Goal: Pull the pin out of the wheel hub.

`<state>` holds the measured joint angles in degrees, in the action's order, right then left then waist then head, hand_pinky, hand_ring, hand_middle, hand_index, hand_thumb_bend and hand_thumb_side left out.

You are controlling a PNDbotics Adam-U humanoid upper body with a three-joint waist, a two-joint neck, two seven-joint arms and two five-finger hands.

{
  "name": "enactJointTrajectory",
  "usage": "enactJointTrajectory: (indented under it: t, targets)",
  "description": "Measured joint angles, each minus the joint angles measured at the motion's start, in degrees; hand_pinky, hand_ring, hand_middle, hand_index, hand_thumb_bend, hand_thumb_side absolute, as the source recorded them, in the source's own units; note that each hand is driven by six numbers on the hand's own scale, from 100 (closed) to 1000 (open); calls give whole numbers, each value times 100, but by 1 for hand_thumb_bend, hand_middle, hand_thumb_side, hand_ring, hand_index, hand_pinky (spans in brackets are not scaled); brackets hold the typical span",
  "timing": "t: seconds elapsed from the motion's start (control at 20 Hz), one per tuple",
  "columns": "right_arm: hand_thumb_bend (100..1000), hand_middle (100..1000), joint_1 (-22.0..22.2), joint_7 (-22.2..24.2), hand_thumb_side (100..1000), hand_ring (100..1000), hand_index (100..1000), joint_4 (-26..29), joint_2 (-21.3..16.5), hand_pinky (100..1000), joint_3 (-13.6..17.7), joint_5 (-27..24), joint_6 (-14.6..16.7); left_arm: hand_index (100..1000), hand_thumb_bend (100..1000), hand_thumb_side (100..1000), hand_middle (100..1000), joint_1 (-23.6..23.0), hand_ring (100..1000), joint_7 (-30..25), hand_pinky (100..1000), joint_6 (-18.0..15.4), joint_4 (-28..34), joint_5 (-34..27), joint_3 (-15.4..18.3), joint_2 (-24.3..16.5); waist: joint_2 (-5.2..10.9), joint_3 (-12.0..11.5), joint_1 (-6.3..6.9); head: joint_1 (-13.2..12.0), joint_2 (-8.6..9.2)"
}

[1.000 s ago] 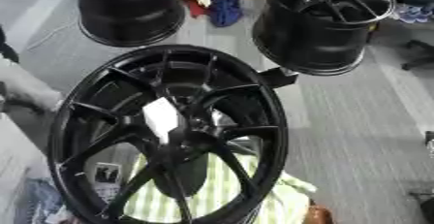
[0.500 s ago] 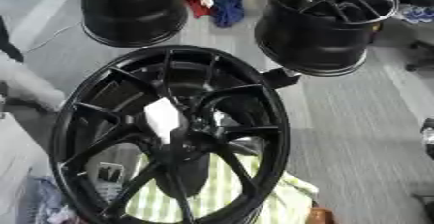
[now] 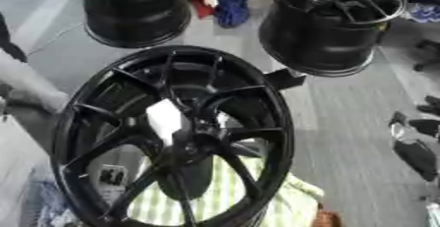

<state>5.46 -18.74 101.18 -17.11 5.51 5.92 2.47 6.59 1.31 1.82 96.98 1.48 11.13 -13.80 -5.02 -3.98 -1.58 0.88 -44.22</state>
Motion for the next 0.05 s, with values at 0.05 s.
enactJointTrajectory:
  t: [0.05]
  targets:
    - [199,691,-35,39,223,621,823,-9,41,701,-53,-24,25,762,263,298,625,0,603,1,558,-1,0,0,0,12,-1,-2,2,5,0]
